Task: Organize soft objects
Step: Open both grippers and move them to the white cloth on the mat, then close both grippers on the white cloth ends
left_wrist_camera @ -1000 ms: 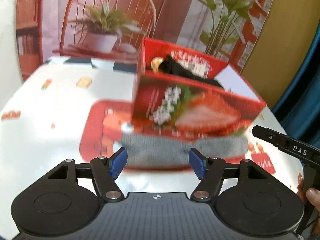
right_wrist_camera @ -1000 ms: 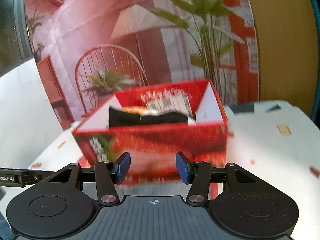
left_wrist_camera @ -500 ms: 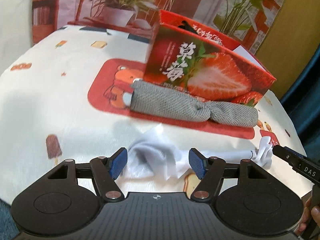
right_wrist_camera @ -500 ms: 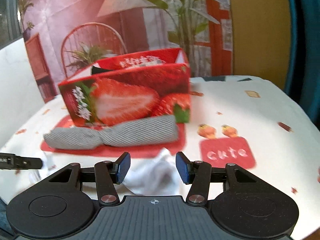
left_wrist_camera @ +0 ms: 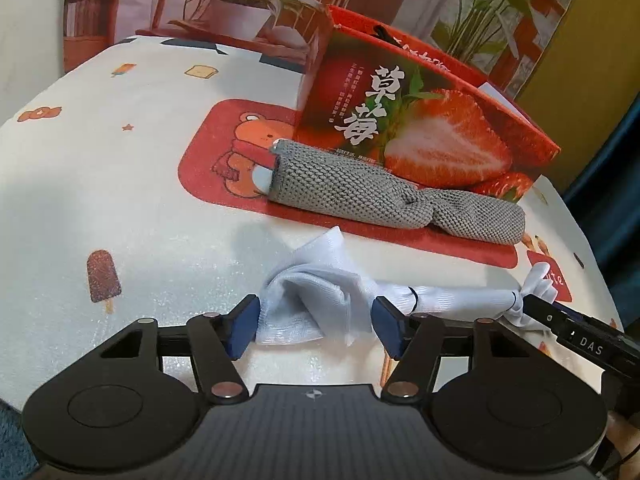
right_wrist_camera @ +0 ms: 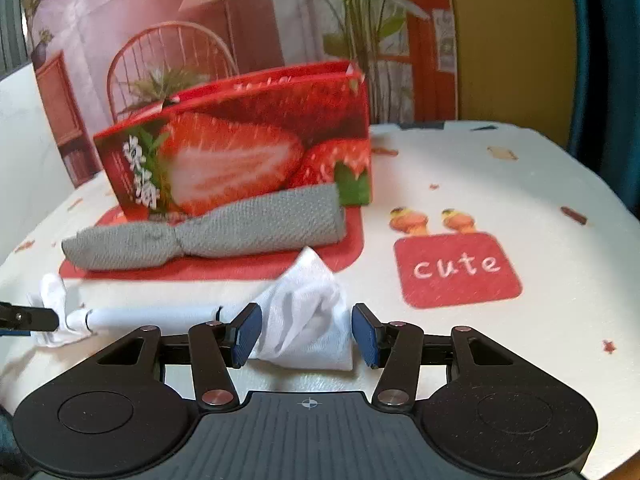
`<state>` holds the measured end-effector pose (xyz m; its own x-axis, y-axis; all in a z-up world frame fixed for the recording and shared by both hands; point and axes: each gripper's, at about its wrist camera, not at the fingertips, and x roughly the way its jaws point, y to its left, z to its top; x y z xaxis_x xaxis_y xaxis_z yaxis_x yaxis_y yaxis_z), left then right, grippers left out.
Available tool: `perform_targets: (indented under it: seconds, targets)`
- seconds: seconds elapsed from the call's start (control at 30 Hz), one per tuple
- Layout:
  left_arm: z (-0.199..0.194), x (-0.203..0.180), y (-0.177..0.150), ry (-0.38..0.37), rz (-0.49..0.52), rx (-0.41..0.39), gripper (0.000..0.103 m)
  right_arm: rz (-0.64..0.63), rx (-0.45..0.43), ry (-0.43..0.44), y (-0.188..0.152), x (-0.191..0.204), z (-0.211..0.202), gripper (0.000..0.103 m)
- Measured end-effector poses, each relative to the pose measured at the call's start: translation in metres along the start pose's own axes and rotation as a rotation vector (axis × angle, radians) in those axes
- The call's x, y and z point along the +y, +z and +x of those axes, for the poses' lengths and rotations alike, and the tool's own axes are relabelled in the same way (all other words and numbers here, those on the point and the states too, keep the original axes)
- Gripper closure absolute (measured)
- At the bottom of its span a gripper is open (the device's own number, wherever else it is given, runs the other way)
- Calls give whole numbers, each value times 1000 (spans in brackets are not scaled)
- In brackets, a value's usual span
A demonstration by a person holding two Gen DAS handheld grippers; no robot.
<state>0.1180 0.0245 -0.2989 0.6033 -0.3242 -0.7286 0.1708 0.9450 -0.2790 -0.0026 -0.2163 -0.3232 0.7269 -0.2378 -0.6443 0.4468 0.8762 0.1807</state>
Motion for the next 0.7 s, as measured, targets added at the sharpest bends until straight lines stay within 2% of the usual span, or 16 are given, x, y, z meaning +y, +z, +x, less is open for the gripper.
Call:
perform_targets:
  seconds: [0.57,0.63,0.7]
  targets:
    - [4,-5,-2,10,70,-13,41,26,-5,19,-2,-7,7,56]
    - [2,-6,-3,8,74,-14,42,21,-5,21,-2,-6,7,58]
    - [2,-7,-3,8,81,-14,48,15,-5,24,-2,-5,7,60]
